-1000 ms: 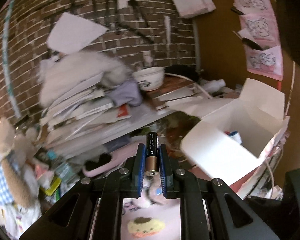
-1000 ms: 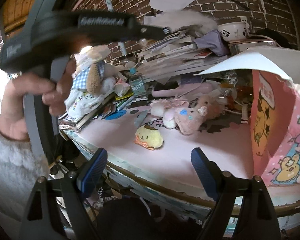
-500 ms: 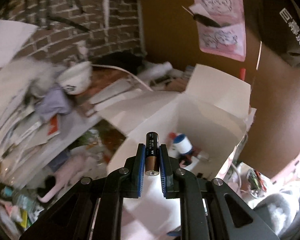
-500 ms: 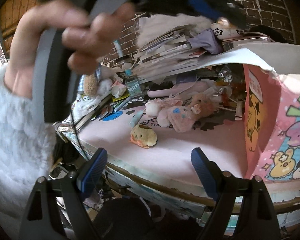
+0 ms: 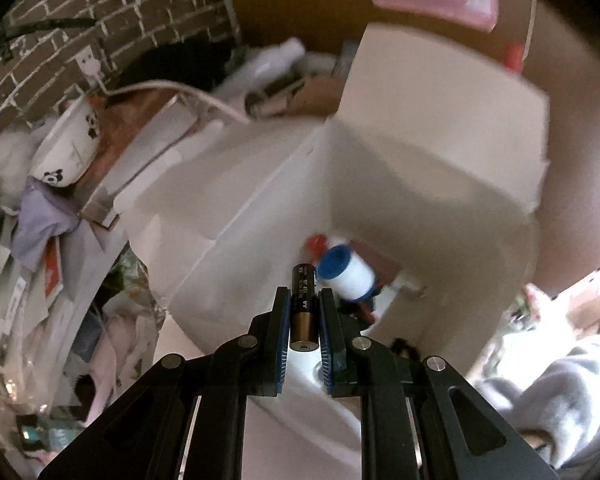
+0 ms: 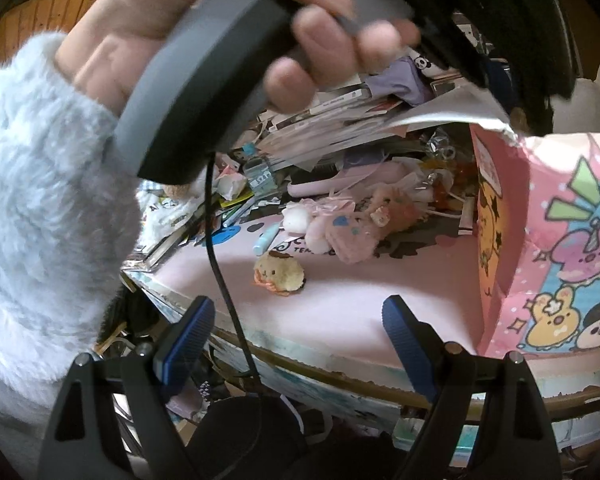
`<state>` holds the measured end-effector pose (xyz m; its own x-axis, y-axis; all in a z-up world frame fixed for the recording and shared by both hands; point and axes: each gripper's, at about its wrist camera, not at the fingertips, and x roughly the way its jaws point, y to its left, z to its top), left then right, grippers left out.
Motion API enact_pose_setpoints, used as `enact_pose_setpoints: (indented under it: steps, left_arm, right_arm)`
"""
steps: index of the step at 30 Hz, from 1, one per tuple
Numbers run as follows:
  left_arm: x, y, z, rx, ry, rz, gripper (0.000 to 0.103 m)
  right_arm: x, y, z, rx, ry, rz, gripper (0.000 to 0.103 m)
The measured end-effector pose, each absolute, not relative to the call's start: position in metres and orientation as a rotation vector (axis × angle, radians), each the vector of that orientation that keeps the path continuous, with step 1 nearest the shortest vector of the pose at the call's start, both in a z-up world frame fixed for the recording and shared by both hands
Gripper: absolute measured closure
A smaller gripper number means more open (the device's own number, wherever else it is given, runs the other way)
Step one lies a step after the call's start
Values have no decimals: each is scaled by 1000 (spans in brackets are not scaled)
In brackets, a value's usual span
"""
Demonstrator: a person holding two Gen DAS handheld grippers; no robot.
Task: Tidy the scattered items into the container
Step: 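Open the left gripper to drop the battery into the box, then withdraw the open left gripper from the box toward the desk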
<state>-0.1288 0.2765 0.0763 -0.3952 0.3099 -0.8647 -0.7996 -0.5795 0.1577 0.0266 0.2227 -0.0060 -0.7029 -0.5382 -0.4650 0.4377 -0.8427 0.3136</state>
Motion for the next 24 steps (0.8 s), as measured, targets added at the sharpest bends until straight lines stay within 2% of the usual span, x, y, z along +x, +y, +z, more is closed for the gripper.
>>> enact_pose_setpoints:
  steps: [9,12,15,17,19,24]
  left_arm:
    - [-125,285,65,-1093,856,2044,92]
    - [-124,286,64,-1083,862,2043,86]
    - [-120,287,65,-1049,866,2052,70]
    - [-118,287,68,-1008,889,2094,51]
    - [-119,285,71,-991,899,2125,37]
    - [-120,281,75,-992,875,2127,36]
  right_arm:
    - [28,227,-5,754,-261,-2483,19]
    - [27,226,-6,752,-259,-2483,19]
    - [28,226,-6,754,-260,-2485,19]
    - [27,226,-7,756,-263,-2486,19]
    - [27,226,-7,757,-264,-2486,19]
    - [27,226,-7,763,-273,-2483,19]
